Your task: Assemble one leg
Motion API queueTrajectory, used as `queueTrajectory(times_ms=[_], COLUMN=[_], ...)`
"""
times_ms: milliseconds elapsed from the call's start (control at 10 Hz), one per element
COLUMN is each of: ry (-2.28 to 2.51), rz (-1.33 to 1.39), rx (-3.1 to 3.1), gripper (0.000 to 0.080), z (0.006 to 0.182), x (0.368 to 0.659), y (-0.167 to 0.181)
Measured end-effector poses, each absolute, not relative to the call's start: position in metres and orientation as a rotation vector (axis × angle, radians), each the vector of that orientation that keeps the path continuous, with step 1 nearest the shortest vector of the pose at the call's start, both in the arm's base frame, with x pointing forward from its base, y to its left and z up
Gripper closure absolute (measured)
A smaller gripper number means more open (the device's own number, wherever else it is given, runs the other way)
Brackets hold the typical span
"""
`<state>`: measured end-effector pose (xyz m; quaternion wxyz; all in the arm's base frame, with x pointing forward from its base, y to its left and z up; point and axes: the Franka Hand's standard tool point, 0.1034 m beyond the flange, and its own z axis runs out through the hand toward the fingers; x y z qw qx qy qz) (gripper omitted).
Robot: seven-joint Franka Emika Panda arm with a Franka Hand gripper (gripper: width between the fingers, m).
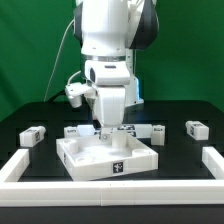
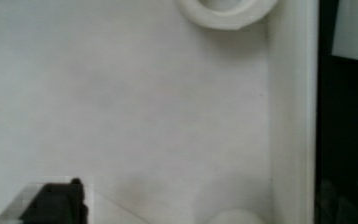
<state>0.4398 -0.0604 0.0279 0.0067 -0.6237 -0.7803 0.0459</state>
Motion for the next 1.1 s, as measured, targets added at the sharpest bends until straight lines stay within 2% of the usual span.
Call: queueTrajectory(times_ms=[200, 600, 700, 800, 900, 1000, 1100], ry=[-2.41, -2.4, -2.401, -2.401, -2.4, -2.4, -2.4], rz=[0.153, 0.153, 0.153, 0.153, 0.154, 0.154, 0.153], rx=[-1.958, -1.96, -1.958, -1.958, -1.958, -1.958, -1.958], gripper=[0.015, 0.015, 0.0262, 0.0262, 0.0444, 0.0581, 0.0581], z=[0.014, 0.011, 0.011, 0.011, 0.011, 0.011, 0.011], x=[0.431, 0.429, 0.428, 0.428, 0.428, 0.428, 0.428], y=[-0.067, -0.078, -0.077, -0.078, -0.078, -0.078, -0.078])
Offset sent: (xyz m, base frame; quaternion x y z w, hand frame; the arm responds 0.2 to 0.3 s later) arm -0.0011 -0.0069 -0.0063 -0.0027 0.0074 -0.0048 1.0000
